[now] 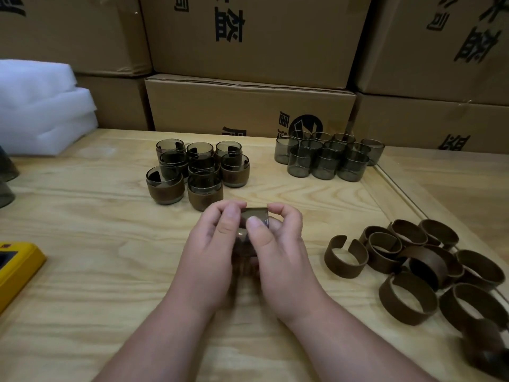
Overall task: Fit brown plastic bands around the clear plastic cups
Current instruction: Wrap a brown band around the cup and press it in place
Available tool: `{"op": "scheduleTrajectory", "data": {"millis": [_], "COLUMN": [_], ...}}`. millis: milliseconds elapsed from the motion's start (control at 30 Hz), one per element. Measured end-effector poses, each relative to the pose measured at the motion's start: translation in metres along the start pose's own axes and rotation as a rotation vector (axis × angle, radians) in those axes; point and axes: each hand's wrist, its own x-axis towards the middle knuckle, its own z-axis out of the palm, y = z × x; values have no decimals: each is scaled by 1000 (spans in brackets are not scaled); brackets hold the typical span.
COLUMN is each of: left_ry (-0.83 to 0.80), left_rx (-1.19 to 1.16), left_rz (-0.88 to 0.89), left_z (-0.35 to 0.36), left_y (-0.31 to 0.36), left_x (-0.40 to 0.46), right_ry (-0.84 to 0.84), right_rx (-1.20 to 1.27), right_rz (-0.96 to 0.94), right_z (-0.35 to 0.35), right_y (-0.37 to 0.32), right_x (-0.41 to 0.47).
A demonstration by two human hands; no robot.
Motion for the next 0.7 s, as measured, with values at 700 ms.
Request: {"op": "scheduleTrajectory", "data": {"millis": [700], "left_ry": [182], "left_rx": [32], "left_rz": [54], "left_z": [1], "left_y": [2], "left_x": [2], "right_ry": [109], "right_rx": [47], "right_rz": [156], "right_z": [2], "right_y": [-6], "right_x": [-1]}}
